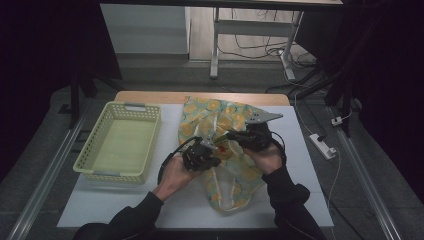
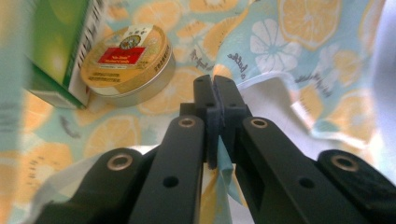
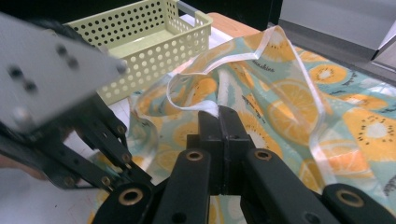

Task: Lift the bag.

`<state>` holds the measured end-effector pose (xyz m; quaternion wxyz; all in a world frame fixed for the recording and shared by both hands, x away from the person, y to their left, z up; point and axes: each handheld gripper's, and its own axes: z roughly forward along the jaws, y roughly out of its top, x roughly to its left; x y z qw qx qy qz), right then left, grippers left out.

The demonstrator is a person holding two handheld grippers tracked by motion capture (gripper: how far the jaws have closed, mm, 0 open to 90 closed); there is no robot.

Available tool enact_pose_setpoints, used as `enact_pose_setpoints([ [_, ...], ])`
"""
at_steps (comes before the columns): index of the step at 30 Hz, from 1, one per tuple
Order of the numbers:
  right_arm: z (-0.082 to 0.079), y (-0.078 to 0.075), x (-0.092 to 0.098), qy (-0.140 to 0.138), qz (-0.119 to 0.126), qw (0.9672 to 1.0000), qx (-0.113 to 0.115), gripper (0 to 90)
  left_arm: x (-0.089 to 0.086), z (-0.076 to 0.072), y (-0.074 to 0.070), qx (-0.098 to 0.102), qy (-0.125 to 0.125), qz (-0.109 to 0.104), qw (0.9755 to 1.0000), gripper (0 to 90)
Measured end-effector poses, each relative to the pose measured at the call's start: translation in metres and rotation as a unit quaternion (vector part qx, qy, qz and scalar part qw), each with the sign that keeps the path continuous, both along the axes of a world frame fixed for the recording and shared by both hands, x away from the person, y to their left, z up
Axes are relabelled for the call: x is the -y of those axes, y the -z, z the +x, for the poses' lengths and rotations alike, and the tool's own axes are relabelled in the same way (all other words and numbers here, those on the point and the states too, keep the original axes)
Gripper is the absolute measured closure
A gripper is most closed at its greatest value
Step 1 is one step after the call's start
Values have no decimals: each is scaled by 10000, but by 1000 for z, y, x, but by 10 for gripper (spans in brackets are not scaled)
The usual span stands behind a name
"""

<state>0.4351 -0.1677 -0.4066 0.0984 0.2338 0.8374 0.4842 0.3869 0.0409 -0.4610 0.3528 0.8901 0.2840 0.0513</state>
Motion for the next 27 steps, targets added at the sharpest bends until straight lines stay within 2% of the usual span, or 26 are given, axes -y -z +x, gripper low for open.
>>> enact_pose_setpoints([
  [3, 1, -4, -1, -22, 0, 10000, -11, 899, -6, 2, -8, -80, -54, -173, 9998, 891],
  [6, -2, -11, -4, -125, 31, 9999, -47, 899, -11, 5, -13, -186, -91, -435, 9988, 891],
  [8, -3, -16, -7, -168, 11, 9999, 17, 899, -15, 6, -18, -155, -88, -473, 9987, 891],
  [10, -3, -21, -9, -188, 8, 9998, 46, 899, -19, 7, -25, -175, -101, -613, 9979, 891],
  [19, 0, -41, -14, -229, -37, 9996, 152, 900, -36, 14, -63, -18, -145, -815, 9966, 892],
  [22, 0, -46, -13, -229, -24, 9996, 162, 900, -40, 16, -73, -38, -218, -974, 9950, 892],
  [24, 0, -50, -12, -240, -3, 9996, 163, 900, -43, 18, -80, -10, -221, -961, 9951, 892],
  [27, 0, -57, -11, -247, 61, 9995, 178, 900, -48, 23, -89, -41, -252, -1122, 9934, 891],
])
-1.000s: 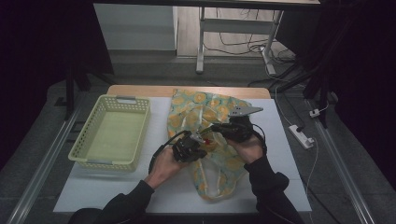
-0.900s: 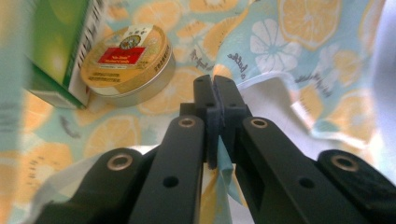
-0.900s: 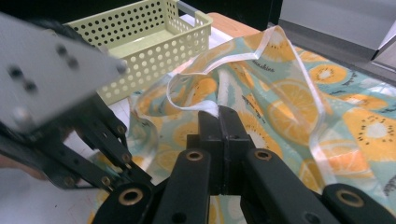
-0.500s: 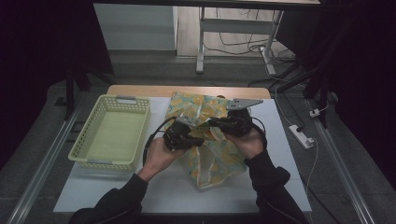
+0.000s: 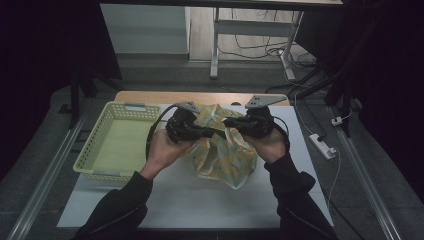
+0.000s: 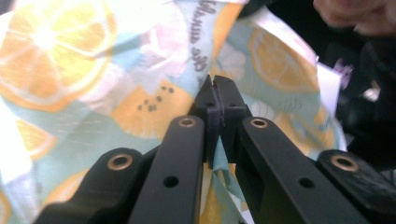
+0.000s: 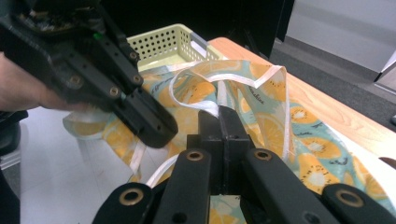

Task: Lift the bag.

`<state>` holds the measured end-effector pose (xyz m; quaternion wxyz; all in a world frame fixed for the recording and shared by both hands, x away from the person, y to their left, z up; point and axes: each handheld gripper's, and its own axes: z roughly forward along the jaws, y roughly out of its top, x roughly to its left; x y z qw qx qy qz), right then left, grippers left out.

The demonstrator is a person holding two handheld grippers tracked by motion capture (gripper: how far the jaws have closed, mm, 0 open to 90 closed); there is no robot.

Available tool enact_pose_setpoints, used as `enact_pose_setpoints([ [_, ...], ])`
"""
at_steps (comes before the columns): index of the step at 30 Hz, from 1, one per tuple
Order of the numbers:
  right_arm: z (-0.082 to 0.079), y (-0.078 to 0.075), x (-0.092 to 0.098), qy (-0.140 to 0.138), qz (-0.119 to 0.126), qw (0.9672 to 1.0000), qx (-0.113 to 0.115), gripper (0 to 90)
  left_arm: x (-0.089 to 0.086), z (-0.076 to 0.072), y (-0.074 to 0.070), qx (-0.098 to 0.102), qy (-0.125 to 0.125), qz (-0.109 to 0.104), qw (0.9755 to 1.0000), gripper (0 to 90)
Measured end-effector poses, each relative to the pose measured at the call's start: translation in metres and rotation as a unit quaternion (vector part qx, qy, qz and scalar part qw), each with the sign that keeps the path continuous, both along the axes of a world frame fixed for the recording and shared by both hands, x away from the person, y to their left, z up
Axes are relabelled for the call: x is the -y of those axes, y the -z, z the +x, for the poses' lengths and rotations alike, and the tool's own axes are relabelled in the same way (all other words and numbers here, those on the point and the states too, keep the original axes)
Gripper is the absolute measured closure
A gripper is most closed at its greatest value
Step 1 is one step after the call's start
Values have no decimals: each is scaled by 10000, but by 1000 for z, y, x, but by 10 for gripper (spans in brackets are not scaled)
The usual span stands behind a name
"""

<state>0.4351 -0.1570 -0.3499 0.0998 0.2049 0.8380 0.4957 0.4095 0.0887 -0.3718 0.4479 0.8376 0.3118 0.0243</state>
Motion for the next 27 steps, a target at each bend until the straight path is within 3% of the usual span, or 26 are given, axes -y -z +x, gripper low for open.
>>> enact_pose_setpoints([
  [12, 4, -23, 6, 73, 98, 9999, 47, 900, -8, 8, -37, 184, -126, -245, 9995, 892],
  [27, 6, -59, 6, 199, 100, 9992, 331, 900, -20, 18, -81, 456, -287, -518, 9972, 892],
])
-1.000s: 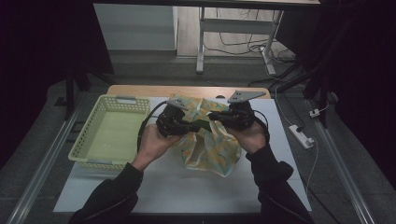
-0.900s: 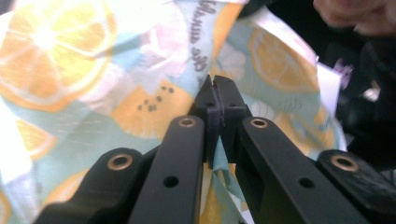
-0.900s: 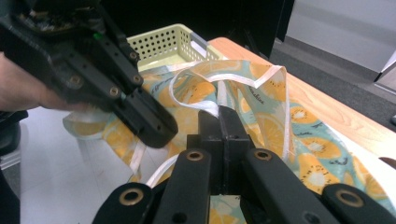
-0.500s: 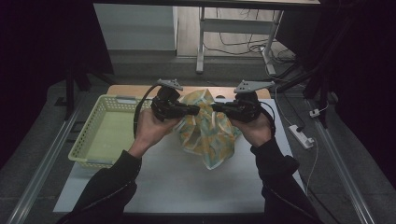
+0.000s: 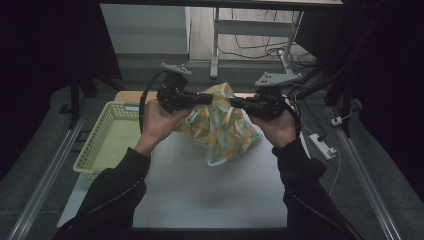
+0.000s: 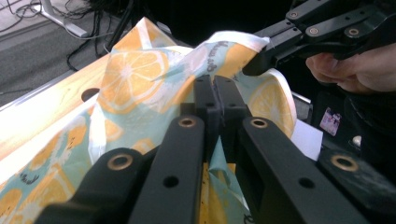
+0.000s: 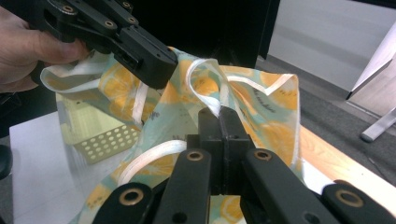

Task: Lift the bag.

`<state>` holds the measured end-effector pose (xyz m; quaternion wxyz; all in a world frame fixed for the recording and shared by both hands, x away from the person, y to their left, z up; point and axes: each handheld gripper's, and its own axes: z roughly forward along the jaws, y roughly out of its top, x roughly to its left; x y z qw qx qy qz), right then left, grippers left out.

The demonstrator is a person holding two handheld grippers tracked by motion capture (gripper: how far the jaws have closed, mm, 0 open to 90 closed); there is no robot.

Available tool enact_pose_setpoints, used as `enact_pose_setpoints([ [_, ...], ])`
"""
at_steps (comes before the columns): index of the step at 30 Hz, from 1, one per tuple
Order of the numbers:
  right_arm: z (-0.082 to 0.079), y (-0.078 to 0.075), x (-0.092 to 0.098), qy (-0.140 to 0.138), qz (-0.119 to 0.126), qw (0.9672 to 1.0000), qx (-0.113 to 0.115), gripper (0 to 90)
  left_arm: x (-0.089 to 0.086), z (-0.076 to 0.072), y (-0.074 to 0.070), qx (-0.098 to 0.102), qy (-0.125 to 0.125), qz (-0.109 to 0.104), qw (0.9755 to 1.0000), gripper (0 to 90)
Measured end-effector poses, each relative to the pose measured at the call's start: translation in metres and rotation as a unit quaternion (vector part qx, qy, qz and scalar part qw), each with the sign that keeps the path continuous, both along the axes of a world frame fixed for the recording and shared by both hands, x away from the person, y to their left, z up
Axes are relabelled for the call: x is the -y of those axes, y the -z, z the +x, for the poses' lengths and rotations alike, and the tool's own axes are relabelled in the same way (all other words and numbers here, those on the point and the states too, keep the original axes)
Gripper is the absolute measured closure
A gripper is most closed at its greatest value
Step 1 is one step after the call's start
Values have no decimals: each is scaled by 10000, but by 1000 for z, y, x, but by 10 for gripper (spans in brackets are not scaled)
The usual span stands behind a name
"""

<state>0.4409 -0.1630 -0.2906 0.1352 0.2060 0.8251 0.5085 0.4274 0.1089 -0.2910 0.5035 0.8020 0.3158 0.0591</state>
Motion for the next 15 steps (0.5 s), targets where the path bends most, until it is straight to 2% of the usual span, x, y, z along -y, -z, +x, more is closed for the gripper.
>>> enact_pose_setpoints([
  [10, -2, -30, -3, 69, 43, 9996, 268, 900, -5, 1, -35, 368, -171, -77, 9991, 892],
  [11, -2, -32, -3, 75, 25, 9996, 285, 900, -6, 3, -37, 362, -226, -28, 9991, 892],
  [13, 0, -36, -6, 117, -52, 9994, 326, 900, -8, 7, -41, 355, -302, -62, 9989, 891],
  [15, 0, -39, -8, 135, -61, 9993, 335, 900, -9, 7, -46, 427, -356, -79, 9984, 891],
])
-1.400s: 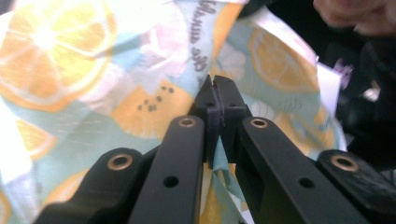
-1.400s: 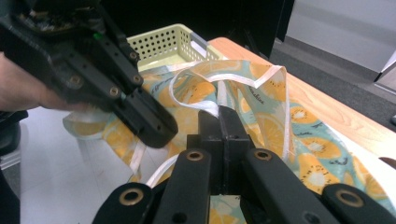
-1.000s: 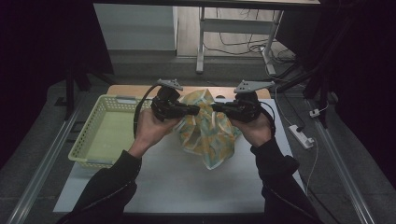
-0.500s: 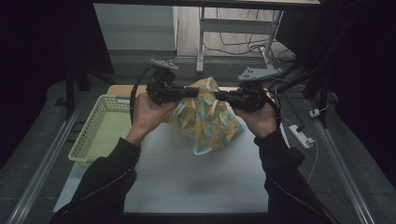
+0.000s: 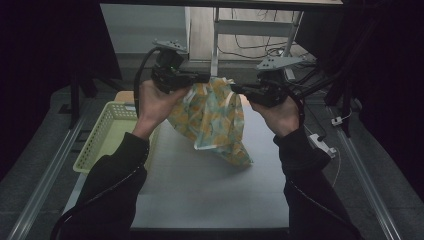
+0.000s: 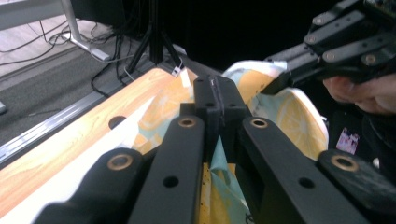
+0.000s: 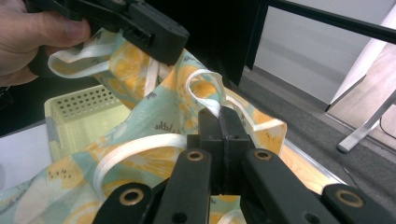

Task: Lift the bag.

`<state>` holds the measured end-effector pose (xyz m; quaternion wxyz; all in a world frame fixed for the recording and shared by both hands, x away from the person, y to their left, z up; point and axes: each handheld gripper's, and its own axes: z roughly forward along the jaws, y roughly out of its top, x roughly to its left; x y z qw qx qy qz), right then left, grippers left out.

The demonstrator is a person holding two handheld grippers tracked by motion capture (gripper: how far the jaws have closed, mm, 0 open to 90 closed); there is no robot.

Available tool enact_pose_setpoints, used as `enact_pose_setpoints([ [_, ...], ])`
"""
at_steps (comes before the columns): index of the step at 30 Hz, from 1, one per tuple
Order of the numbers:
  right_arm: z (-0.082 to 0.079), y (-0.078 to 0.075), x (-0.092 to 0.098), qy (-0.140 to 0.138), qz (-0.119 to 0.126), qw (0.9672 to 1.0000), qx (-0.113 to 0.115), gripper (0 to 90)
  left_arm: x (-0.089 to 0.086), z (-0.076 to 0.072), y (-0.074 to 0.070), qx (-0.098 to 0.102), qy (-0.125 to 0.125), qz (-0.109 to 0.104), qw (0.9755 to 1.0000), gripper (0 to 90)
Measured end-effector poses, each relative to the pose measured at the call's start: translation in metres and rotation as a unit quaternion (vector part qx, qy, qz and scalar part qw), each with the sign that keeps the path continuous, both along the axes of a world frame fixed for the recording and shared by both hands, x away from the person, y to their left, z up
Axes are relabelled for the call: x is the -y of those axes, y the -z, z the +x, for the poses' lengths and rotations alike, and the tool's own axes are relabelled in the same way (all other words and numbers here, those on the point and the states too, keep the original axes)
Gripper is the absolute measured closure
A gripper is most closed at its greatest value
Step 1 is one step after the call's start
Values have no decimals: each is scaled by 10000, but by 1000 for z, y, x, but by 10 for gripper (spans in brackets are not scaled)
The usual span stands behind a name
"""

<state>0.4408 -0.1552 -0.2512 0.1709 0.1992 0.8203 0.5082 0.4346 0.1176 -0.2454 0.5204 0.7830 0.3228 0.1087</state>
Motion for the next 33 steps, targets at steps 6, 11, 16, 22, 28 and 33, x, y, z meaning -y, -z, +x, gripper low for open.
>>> enact_pose_setpoints([
  [6, -3, -16, -2, 40, 109, 9998, 145, 900, -6, -4, -15, 245, 9, -294, 9993, 892],
  [11, 1, -3, -5, 109, -7, 9999, 37, 900, 1, -2, 7, 41, 72, -4, 10000, 891],
  [16, 12, 19, -6, 142, -83, 9997, -188, 900, 1, 4, 28, -110, 97, 252, 9996, 888],
  [22, 23, 55, -9, 191, -197, 9985, -468, 894, 4, 11, 62, -249, 175, 510, 9982, 876],
  [28, 30, 84, -11, 190, -209, 9970, -726, 884, 4, 17, 84, -348, 159, 508, 9980, 806],
  [33, 32, 93, -12, 197, -221, 9962, -817, 832, 5, 20, 98, -388, 130, 507, 9979, 710],
])
